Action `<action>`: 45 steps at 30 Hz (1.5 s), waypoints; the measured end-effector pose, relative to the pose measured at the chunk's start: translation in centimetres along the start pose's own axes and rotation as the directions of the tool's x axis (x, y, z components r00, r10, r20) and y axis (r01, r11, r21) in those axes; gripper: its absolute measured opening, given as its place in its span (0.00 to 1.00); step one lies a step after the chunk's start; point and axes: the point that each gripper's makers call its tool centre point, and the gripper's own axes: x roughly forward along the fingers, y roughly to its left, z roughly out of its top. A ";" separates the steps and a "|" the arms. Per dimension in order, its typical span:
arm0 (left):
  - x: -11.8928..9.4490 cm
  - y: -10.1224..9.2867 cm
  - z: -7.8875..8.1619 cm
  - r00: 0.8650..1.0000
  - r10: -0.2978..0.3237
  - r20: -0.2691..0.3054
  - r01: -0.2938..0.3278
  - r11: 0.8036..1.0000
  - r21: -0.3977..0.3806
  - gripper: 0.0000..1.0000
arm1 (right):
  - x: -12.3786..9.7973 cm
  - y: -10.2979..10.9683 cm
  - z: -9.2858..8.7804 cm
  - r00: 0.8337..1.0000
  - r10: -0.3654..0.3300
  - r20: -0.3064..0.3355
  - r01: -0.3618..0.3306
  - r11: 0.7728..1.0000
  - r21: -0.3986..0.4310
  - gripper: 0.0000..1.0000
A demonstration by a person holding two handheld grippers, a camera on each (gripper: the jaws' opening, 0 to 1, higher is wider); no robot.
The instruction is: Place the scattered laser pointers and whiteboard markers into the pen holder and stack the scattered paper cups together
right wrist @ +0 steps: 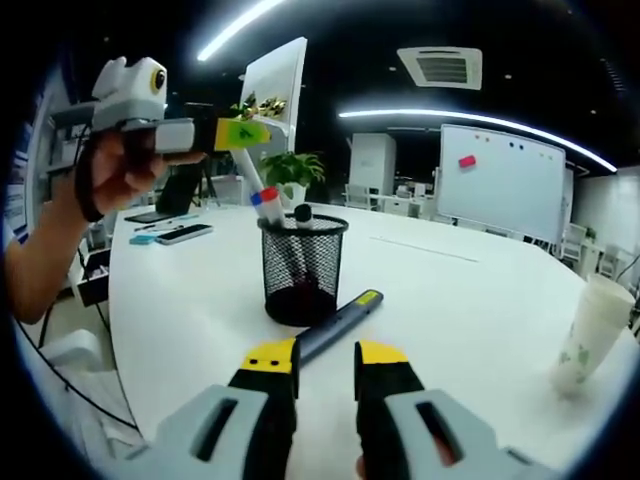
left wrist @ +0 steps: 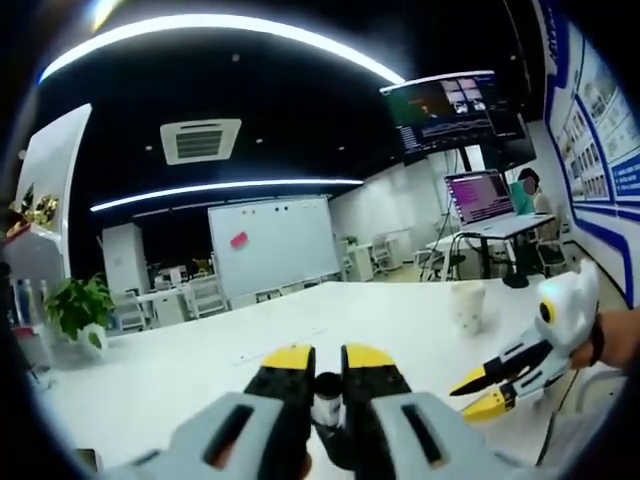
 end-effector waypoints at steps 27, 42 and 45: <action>0.9 0.5 -1.7 0.998 -0.037 -0.051 0.036 0.999 -0.031 0.12 | 0.0 0.1 0.1 1.000 0.005 -0.002 -0.005 1.000 -0.015 0.22; 0.9 0.1 -2.7 0.997 -0.033 -0.068 0.030 0.999 -0.036 0.12 | 0.2 0.3 -0.1 1.000 0.009 -0.005 -0.009 1.000 -0.013 0.22; 0.8 -0.1 -2.8 0.997 -0.033 -0.069 0.031 0.999 -0.039 0.12 | 0.2 0.3 0.0 1.000 0.010 -0.005 -0.010 1.000 -0.012 0.22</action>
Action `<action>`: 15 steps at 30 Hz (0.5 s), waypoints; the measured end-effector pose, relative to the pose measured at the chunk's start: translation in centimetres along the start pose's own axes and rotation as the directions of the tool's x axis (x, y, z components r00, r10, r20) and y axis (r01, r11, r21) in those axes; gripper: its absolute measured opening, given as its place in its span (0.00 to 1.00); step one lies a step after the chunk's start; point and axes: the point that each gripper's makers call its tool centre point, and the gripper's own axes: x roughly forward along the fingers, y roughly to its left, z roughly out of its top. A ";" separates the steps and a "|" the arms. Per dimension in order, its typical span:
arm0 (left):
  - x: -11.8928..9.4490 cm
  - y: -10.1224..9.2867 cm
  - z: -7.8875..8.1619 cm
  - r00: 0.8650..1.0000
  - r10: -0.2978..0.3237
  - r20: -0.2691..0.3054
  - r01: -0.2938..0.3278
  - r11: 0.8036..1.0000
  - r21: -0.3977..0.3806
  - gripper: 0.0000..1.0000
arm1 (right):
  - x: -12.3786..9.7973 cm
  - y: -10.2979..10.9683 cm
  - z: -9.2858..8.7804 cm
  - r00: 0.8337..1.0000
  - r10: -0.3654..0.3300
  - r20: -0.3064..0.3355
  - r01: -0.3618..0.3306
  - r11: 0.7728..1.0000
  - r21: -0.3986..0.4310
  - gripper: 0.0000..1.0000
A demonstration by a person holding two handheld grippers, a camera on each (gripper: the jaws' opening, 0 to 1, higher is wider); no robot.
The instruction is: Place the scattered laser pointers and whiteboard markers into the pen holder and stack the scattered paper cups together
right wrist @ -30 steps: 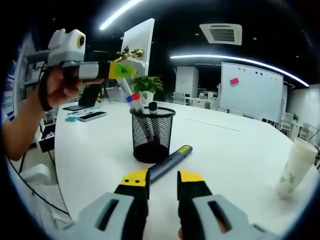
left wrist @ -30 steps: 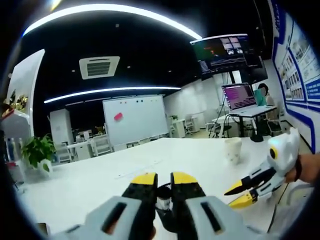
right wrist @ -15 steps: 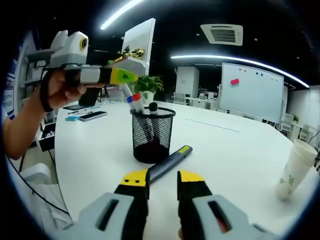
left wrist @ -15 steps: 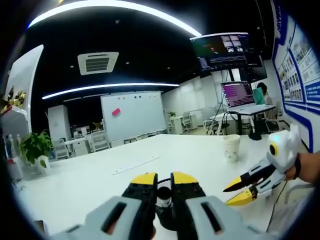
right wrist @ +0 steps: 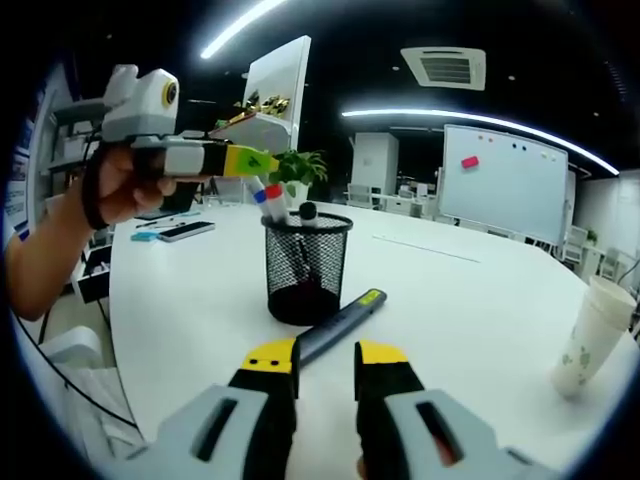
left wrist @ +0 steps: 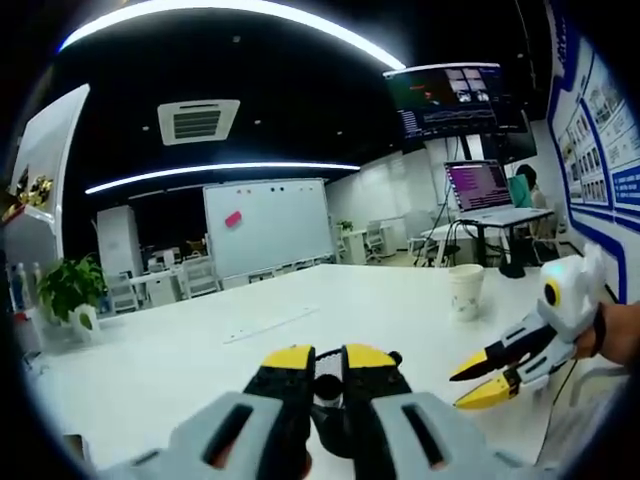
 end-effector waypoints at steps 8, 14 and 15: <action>0.0 -0.4 -0.6 1.000 -0.005 -0.013 0.005 1.000 0.013 0.12 | 0.0 0.2 -0.2 1.000 0.001 -0.002 -0.001 1.000 0.001 0.22; 0.2 -0.3 -0.9 1.000 -0.009 -0.018 0.009 1.000 0.007 0.12 | 0.1 0.2 -0.3 1.000 0.004 -0.004 -0.004 1.000 0.000 0.22; 0.2 -0.3 -1.0 1.000 -0.010 -0.021 0.010 1.000 0.007 0.12 | 0.0 0.1 -0.2 1.000 0.003 -0.003 -0.003 1.000 0.001 0.22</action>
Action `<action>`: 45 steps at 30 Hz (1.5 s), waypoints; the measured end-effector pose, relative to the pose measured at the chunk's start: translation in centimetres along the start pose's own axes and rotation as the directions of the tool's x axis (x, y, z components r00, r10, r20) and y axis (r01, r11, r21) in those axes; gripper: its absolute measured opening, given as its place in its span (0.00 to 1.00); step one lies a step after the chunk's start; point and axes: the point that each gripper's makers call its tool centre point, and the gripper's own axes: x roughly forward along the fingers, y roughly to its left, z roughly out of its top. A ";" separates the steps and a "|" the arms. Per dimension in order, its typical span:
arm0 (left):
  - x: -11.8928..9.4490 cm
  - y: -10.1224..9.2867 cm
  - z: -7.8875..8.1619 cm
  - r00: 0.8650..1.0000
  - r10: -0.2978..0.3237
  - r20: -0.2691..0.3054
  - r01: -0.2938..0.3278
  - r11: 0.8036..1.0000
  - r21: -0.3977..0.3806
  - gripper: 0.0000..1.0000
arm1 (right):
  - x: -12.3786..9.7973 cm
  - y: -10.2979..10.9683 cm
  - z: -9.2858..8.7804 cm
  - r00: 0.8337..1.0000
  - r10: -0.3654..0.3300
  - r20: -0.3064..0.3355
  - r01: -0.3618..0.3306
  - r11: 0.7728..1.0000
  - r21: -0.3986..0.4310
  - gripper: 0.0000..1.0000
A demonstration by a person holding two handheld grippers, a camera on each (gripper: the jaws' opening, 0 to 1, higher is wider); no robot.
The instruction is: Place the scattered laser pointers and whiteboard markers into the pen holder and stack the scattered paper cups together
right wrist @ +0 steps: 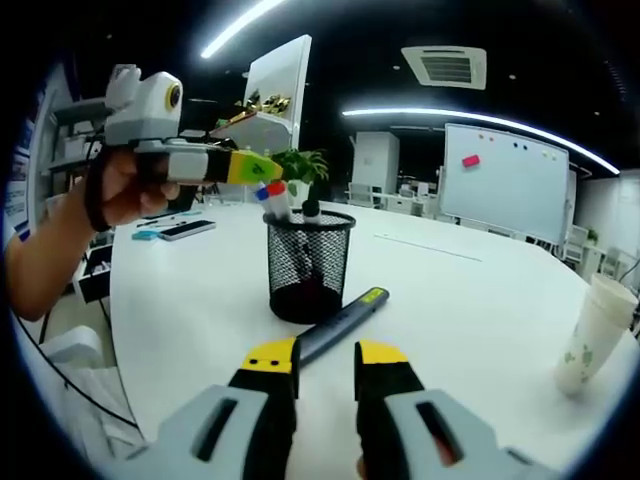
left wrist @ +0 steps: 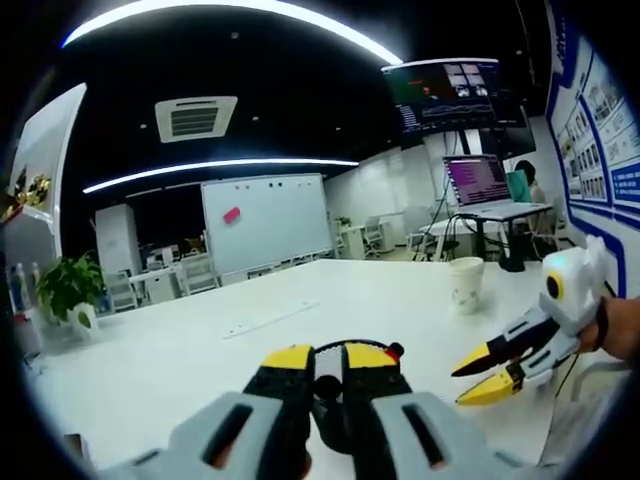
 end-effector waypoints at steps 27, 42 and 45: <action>-0.1 0.2 -0.4 1.000 0.003 -0.005 -0.003 1.000 0.019 0.30 | -0.2 0.2 -0.2 1.000 -0.003 -0.006 0.003 1.000 0.003 0.22; -0.3 0.7 -0.1 1.000 0.017 -0.002 -0.017 1.000 0.026 0.52 | 0.2 0.2 -0.3 1.000 0.000 -0.008 0.000 1.000 0.003 0.22; -0.3 0.7 0.0 1.000 0.019 -0.001 -0.019 0.999 0.032 0.54 | 0.1 0.2 -0.2 1.000 0.002 -0.008 -0.002 1.000 0.001 0.22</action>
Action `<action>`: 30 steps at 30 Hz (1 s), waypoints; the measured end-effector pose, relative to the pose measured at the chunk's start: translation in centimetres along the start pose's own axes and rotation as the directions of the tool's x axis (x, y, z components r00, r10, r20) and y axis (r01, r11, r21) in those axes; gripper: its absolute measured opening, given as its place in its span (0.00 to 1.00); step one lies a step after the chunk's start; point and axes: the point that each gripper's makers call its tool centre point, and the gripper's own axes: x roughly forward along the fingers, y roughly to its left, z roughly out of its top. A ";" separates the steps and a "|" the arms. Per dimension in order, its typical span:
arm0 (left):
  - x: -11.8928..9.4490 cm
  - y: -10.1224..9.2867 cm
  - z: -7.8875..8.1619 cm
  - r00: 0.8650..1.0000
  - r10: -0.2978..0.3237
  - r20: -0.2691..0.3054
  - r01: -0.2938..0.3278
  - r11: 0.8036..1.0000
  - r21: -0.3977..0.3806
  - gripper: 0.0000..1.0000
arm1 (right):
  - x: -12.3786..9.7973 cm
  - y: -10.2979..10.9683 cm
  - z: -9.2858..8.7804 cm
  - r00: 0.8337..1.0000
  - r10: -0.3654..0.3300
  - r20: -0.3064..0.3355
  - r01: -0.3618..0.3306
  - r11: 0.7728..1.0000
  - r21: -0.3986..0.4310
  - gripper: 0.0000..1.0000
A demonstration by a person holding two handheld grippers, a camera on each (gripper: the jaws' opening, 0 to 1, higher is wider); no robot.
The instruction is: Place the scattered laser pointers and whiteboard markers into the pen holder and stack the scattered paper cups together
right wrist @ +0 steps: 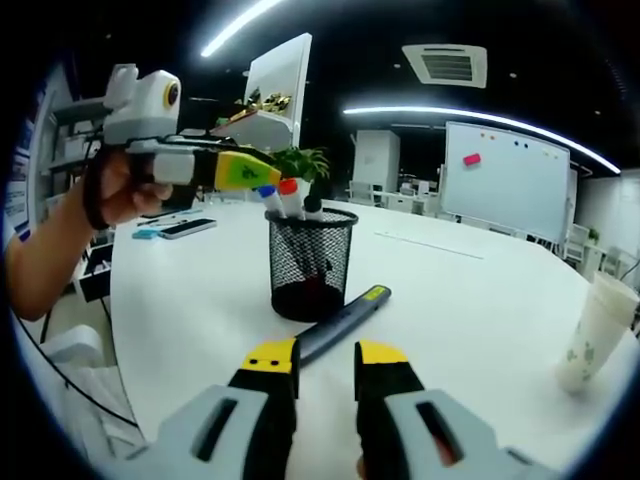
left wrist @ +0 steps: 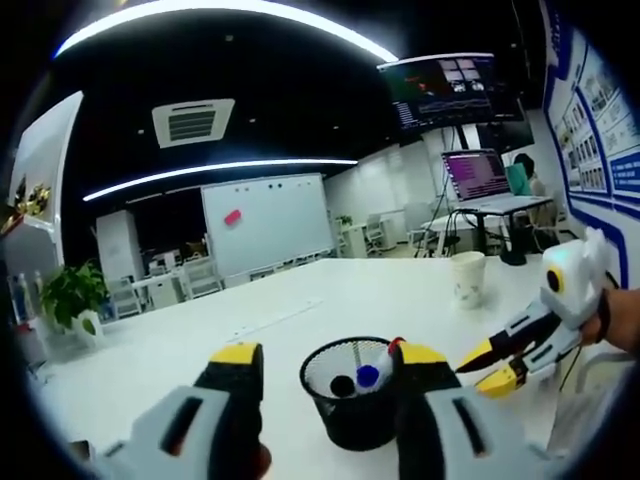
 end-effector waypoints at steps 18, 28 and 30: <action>-0.9 -0.2 1.6 0.999 -0.012 0.051 0.011 1.000 0.009 0.54 | -0.1 -0.1 0.3 1.000 -0.002 -0.001 0.002 1.000 -0.008 0.22; -1.8 -0.3 1.5 0.999 -0.016 0.047 0.016 1.000 0.011 0.54 | -0.2 -0.1 0.3 1.000 0.000 -0.006 0.000 1.000 -0.009 0.23; -1.8 0.0 1.4 0.999 -0.009 0.047 0.008 1.000 0.018 0.54 | -0.1 -0.2 0.3 1.000 0.000 -0.006 0.000 1.000 -0.007 0.23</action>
